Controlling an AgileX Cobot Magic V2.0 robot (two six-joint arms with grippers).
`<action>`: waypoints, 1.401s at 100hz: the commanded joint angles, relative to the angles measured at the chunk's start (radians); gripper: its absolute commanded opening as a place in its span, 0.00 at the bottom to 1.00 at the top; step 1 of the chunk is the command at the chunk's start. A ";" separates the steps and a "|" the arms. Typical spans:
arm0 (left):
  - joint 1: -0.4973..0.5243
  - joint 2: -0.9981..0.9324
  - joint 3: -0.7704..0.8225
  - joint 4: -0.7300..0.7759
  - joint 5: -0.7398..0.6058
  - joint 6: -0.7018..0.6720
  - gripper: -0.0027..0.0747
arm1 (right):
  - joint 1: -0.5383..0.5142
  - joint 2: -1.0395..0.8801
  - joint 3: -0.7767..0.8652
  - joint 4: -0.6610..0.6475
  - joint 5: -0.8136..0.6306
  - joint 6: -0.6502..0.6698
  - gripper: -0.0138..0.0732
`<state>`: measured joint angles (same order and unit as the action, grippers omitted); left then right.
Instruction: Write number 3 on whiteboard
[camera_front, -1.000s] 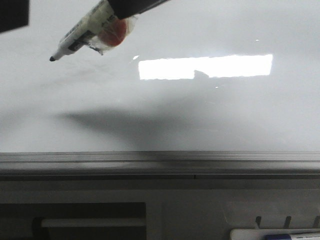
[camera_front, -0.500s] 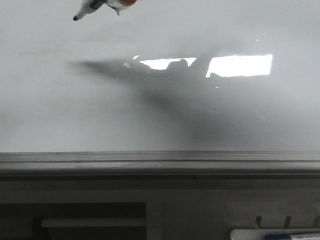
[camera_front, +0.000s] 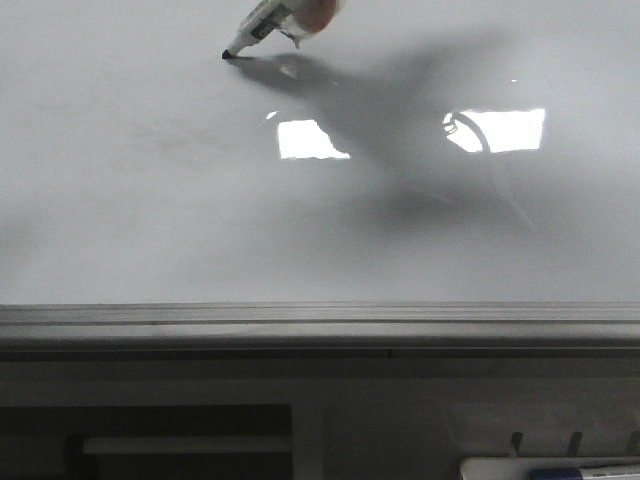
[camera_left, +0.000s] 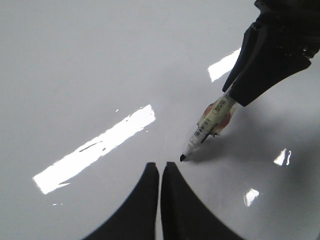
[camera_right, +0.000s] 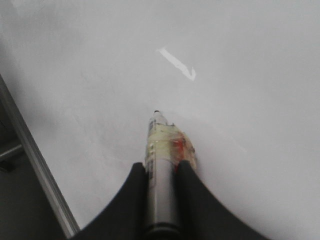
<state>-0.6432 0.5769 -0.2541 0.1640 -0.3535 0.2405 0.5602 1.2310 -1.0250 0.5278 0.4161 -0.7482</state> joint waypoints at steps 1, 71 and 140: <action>0.004 0.000 -0.027 -0.016 -0.066 -0.003 0.01 | -0.046 -0.022 -0.035 -0.001 -0.013 0.004 0.09; 0.004 0.000 -0.027 -0.016 -0.066 -0.003 0.01 | 0.006 0.037 -0.008 -0.032 0.114 0.019 0.11; 0.004 0.000 -0.027 -0.016 -0.066 -0.003 0.01 | 0.070 0.055 -0.008 -0.173 0.218 0.132 0.11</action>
<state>-0.6432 0.5752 -0.2541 0.1640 -0.3535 0.2405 0.6096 1.2631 -1.0117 0.3689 0.7266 -0.6217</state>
